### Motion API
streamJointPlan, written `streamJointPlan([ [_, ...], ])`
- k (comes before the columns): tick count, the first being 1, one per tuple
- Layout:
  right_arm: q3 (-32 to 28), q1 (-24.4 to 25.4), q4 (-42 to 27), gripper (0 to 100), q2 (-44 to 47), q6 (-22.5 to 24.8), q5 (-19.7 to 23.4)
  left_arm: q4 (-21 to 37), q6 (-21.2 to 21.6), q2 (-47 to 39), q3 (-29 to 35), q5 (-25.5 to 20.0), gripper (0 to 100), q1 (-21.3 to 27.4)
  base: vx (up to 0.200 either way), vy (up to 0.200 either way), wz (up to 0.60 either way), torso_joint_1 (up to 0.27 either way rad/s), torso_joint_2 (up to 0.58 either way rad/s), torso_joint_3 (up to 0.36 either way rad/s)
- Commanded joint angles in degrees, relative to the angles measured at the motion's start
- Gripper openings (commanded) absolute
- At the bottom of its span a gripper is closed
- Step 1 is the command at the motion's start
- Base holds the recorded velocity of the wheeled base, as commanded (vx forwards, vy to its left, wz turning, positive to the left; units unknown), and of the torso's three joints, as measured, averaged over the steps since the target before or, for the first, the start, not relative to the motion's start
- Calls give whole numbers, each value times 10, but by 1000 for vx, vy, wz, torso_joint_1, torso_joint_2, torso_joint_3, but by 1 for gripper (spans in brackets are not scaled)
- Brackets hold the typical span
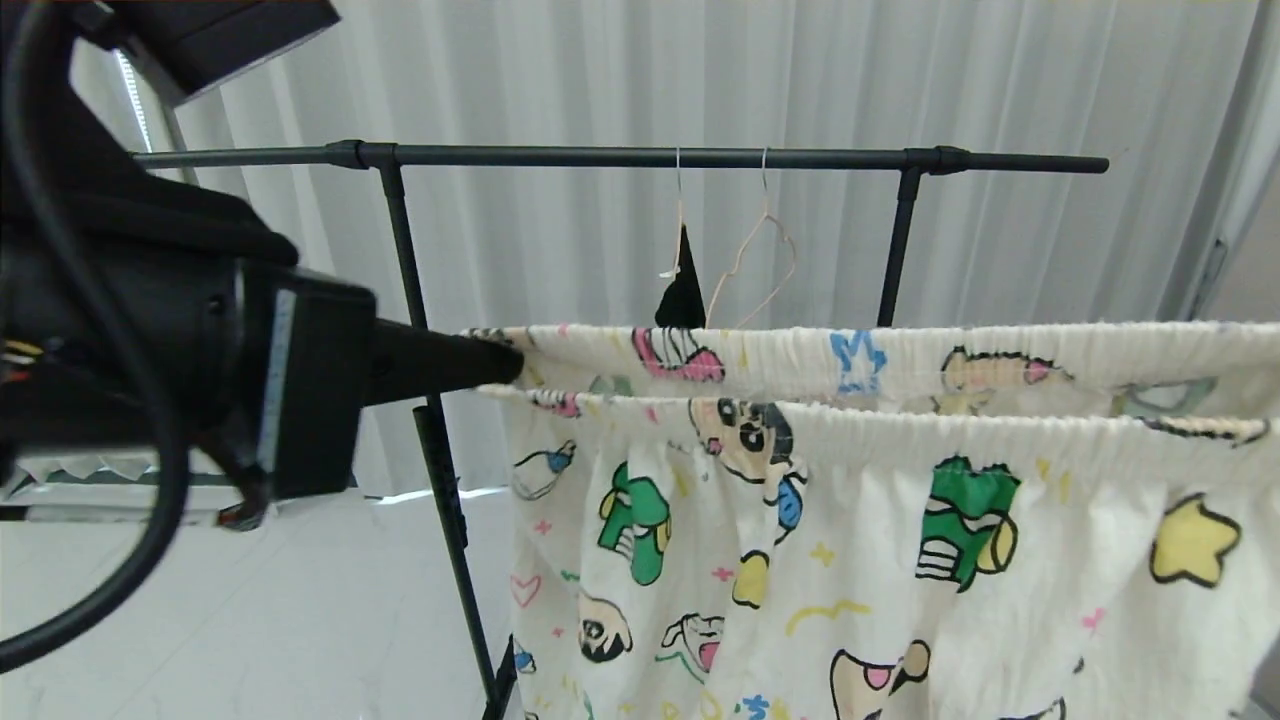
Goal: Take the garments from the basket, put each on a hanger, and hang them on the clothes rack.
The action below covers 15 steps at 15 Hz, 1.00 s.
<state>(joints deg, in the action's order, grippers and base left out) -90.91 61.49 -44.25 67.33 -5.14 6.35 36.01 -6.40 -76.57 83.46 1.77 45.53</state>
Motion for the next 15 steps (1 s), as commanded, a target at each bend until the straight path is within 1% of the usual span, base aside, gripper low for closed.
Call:
streamJointPlan([
  [1, 30, -33, 43, 0, 16, 17, -9, 93, -7, 36, 55, -9, 0, 1, 0, 0, 0, 0, 0, 0],
  [3, 80, -39, 150, 0, 31, 29, -10, 152, -40, 49, 78, -43, 0, 3, 0, 0, 0, 0, 0, 0],
  [4, 96, -39, 196, 0, 42, 29, -10, 165, -70, 55, 88, -70, 0, 19, 0, 0, 0, 0, 0, 0],
  [5, 102, -39, 232, 0, 55, 29, -10, 176, -113, 62, 98, -90, 0, 53, 0, 0, 0, 0, 0, 0],
  [6, 102, -39, 255, 0, 69, 29, -10, 182, -159, 68, 106, -96, 0, 103, 0, 0, 0, 0, 0, 0],
  [7, 101, -40, 270, 0, 76, 29, -10, 182, -195, 77, 106, -96, 0, 149, 0, 0, 0, 0, 0, 0],
  [8, 101, -44, 279, 0, 81, 29, -10, 182, -218, 84, 105, -96, 0, 184, 0, 0, 0, 0, 0, 0],
  [9, 101, -45, 282, 0, 82, 32, -10, 182, -223, 87, 103, -95, 0, 193, 0, 0, 0, 0, 0, 0],
  [11, 99, -64, 283, 0, 81, 53, -17, 182, -222, 89, 108, -92, 0, 199, 0, 0, 0, 0, 0, 0],
  [14, 103, -74, 280, 0, 69, 58, -44, 182, -217, 92, 108, -89, 0, 199, 0, 0, 0, 0, 0, 0],
  [15, 107, -80, 278, 0, 69, 58, -61, 182, -212, 92, 105, -84, 0, 199, 0, 0, 0, 0, 0, 0],
])
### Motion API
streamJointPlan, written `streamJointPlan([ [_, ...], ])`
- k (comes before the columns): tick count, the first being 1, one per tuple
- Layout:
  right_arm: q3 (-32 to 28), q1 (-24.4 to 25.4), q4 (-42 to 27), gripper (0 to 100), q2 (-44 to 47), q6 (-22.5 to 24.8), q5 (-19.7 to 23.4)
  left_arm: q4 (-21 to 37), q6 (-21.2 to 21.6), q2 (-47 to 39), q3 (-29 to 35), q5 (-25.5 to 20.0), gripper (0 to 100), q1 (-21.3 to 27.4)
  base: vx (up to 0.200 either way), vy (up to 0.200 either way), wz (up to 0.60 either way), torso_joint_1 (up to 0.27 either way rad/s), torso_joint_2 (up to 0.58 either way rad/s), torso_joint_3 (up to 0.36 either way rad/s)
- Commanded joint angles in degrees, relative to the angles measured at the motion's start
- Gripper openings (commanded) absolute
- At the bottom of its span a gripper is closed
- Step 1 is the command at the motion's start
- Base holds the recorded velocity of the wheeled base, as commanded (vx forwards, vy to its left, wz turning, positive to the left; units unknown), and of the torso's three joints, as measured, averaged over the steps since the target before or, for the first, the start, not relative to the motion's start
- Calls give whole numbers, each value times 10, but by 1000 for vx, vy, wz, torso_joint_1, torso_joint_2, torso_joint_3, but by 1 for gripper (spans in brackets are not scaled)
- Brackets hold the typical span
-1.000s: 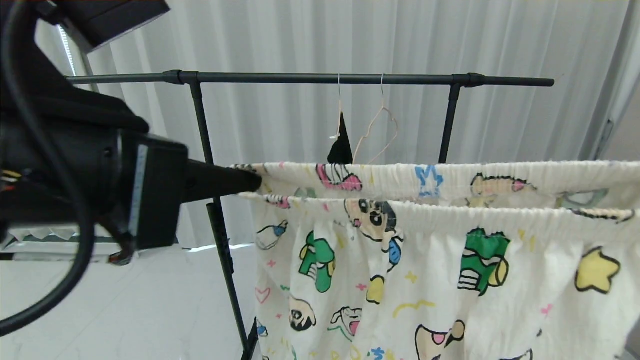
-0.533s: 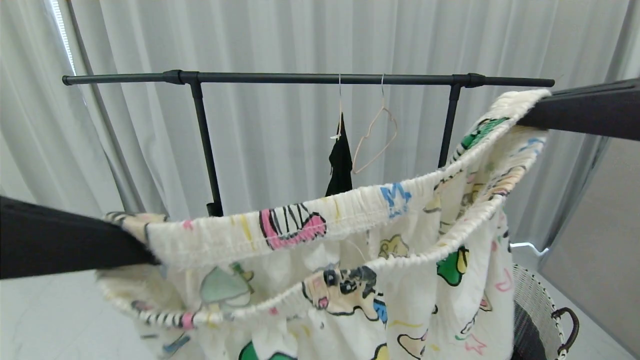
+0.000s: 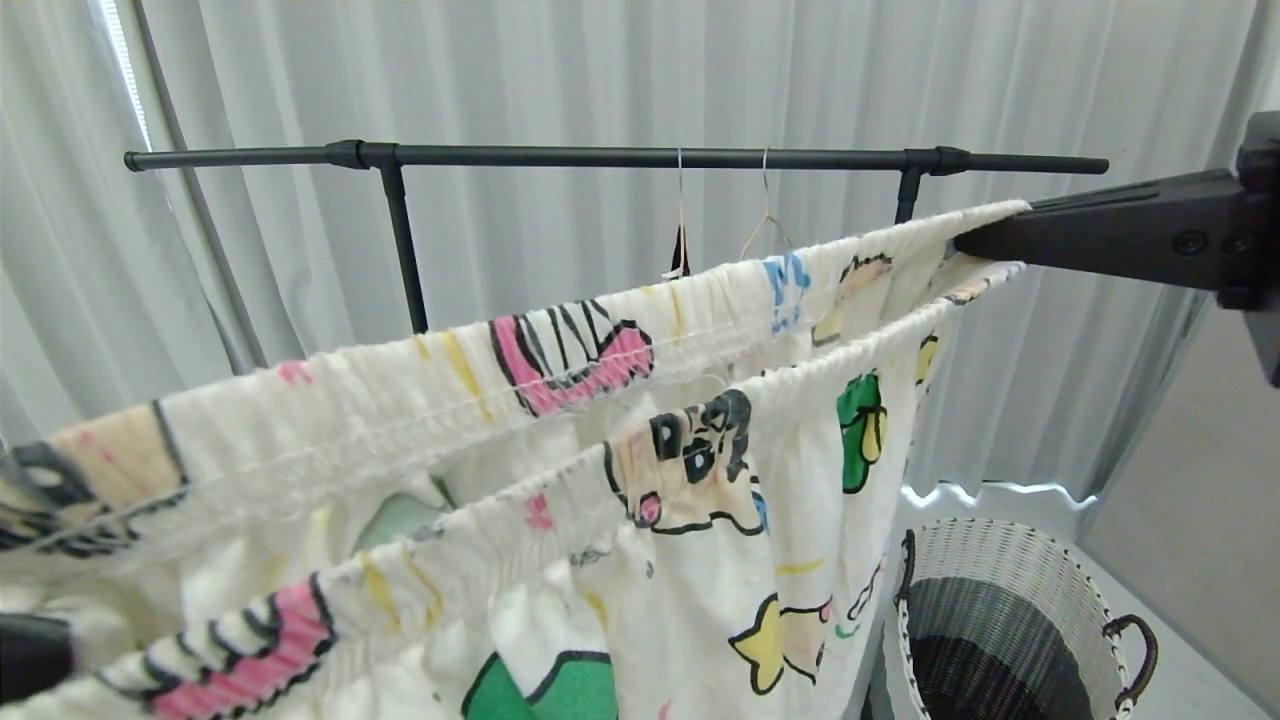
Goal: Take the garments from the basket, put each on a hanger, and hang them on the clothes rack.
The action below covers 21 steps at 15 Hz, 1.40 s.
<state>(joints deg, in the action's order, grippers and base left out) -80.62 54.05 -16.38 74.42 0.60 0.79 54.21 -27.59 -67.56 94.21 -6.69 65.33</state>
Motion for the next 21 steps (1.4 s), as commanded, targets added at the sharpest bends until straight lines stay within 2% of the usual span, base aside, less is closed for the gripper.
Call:
streamJointPlan([
  [1, 5, -11, -1, 0, -3, 0, -18, 0, 21, 1, -8, 9, 0, 0, 0, 0, 0, 0, 0, 0],
  [2, 4, -20, -2, 0, -6, 0, -26, 0, 65, -1, -23, 30, 0, -11, 0, 0, 0, 0, 0, 0],
  [4, 1, -49, -44, 0, -24, 0, -29, -1, 175, -15, -57, 135, 0, -58, 0, 0, 0, 0, 0, 0],
  [5, 0, -61, -70, 0, -39, 0, -28, -4, 193, -24, -59, 161, 0, -74, 0, 0, 0, 0, 0, 0],
  [6, 1, -64, -93, 0, -54, 0, -27, -18, 193, -35, -57, 162, 0, -86, 0, 0, 0, 0, 0, 0],
  [9, 2, -57, -178, 0, -89, 0, -25, -135, 194, -75, -85, 167, 0, -135, 0, 0, 0, 0, 0, 0],
  [10, 4, -50, -181, 0, -91, 0, -26, -169, 195, -82, -99, 173, 0, -144, 0, 0, 0, 0, 0, 0],
  [21, 13, -52, -185, 0, -89, 0, -31, -176, 195, -80, -104, 182, 0, -142, 0, 0, 0, 0, 0, 0],
])
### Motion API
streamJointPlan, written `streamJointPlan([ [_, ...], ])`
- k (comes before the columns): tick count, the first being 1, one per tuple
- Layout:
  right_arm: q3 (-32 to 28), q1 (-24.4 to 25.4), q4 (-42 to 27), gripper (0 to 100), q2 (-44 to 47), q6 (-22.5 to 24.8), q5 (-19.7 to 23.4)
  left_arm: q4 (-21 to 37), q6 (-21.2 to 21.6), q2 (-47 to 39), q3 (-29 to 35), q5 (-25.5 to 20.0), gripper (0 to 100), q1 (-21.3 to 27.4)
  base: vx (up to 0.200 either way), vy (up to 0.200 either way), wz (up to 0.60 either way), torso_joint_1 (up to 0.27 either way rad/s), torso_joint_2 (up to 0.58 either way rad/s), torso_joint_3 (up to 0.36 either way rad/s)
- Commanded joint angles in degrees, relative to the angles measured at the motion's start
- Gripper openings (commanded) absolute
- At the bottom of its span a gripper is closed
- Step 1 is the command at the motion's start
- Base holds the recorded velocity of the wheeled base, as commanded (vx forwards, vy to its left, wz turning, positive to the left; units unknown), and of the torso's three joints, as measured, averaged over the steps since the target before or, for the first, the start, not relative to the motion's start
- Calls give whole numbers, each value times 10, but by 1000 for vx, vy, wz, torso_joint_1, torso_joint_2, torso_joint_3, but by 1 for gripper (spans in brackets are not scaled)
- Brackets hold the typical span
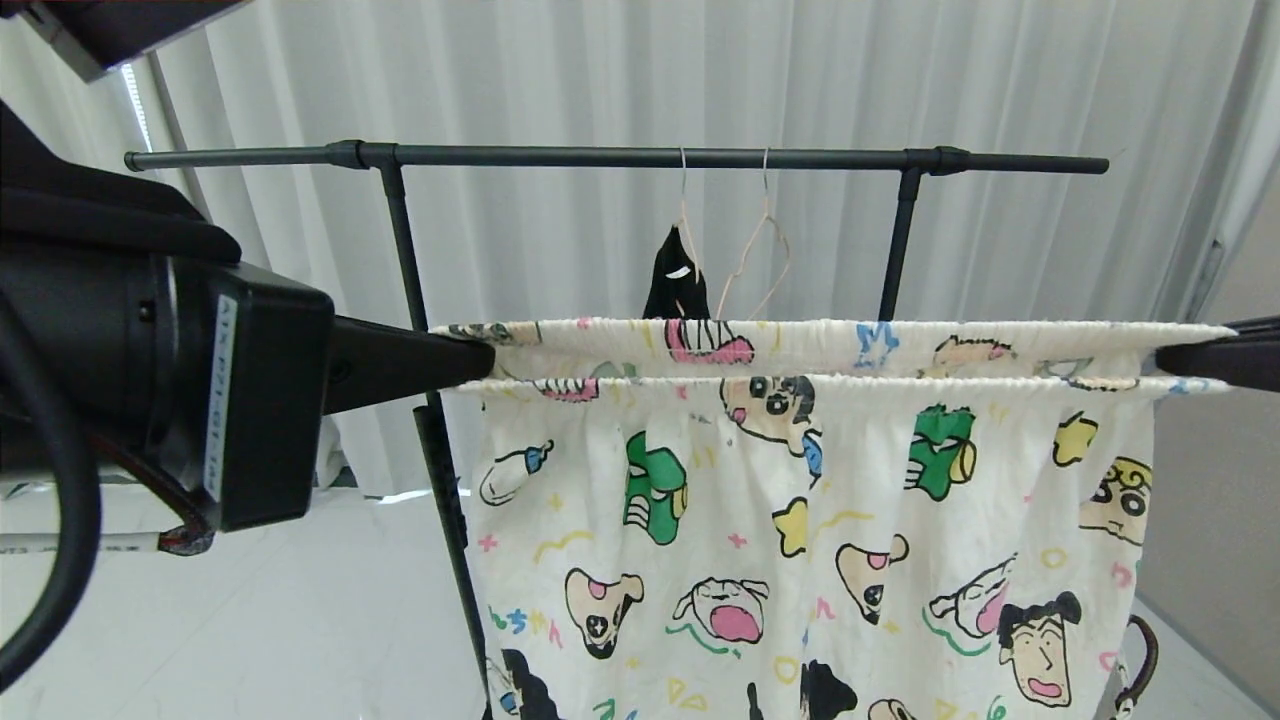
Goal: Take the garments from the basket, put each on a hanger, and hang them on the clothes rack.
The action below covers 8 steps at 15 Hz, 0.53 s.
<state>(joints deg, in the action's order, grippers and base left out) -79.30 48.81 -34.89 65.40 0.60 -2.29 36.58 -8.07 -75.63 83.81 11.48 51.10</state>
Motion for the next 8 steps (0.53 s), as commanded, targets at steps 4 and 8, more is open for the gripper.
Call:
streamJointPlan([
  [4, 27, 2, 0, 100, -16, 9, 2, 0, -1, -3, -3, 12, 0, -1, 0, 0, 0, 0, 0, 0],
  [8, 63, -28, 0, 100, -43, 22, -10, 0, 0, -1, -36, 76, 0, -1, 0, 0, 0, 0, 0, 0],
])
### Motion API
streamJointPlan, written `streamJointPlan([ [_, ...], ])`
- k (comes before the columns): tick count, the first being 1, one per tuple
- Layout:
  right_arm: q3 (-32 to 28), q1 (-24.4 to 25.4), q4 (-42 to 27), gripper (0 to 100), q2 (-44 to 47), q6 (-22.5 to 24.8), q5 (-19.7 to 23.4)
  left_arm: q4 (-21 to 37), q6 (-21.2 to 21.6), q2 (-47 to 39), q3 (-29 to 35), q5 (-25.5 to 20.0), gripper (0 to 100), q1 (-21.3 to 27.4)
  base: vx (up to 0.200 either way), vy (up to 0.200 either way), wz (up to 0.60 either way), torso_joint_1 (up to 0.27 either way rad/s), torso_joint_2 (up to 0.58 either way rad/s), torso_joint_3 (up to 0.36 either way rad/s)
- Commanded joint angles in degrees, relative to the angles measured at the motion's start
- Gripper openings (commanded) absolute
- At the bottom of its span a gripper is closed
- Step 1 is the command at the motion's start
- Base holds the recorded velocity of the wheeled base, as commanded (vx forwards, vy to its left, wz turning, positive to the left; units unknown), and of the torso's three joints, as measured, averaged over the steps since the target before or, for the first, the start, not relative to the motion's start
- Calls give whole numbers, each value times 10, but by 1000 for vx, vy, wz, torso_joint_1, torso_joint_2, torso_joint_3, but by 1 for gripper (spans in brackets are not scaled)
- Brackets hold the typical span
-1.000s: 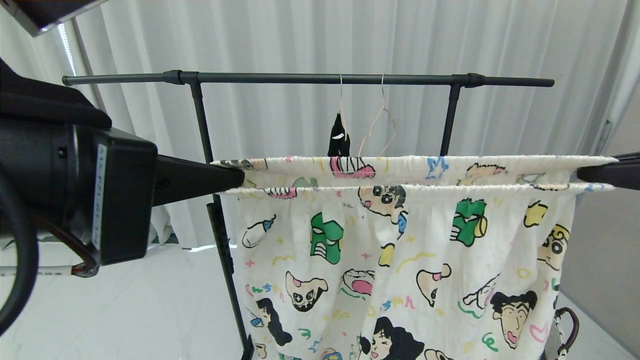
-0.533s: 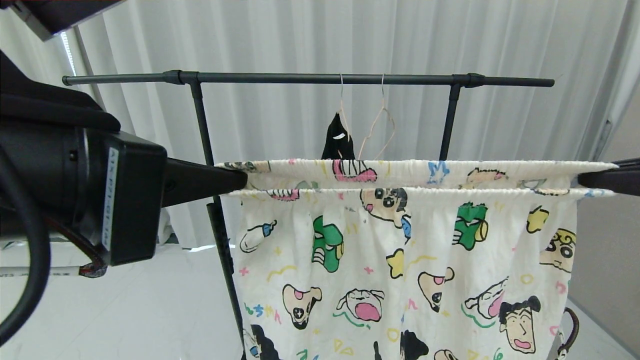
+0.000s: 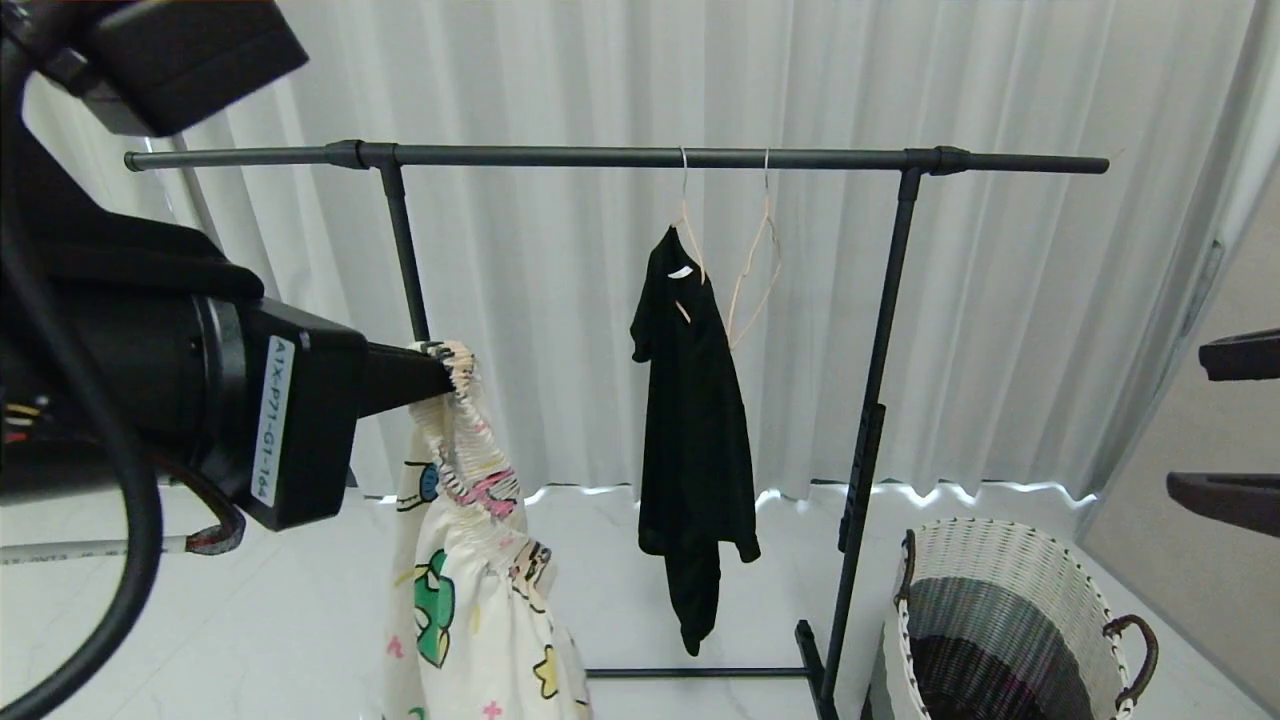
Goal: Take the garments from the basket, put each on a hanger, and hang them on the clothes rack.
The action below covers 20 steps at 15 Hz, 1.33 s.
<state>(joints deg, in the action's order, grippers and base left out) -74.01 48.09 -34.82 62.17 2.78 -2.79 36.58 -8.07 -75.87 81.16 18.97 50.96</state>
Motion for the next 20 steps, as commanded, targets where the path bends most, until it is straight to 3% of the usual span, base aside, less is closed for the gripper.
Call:
streamJointPlan([
  [1, 15, -51, -3, 100, -8, 4, -30, 0, 0, 2, -15, 4, 0, -3, 0, 0, 0, 0, 0, 0],
  [4, 24, -128, -62, 100, 3, 44, -137, -3, 5, 1, -52, 66, 0, -39, 0, 0, 0, 0, 0, 0],
  [9, 48, -253, -61, 100, 3, 123, -147, -3, 22, -1, -98, 168, 0, -50, 0, 0, 0, 0, 0, 0],
  [12, 54, -268, -47, 100, 3, 137, -149, -3, 22, 0, -98, 170, 0, -50, 0, 133, 0, 0, 2, 0],
  [16, 107, -268, 35, 100, 2, 140, -171, -3, 22, 3, -99, 171, 0, -50, 0, 200, 0, 4, 5, 5],
  [20, 114, -269, 51, 100, 1, 140, -181, -3, 23, 3, -96, 172, 0, -50, 0, 0, 0, 0, 0, 0],
])
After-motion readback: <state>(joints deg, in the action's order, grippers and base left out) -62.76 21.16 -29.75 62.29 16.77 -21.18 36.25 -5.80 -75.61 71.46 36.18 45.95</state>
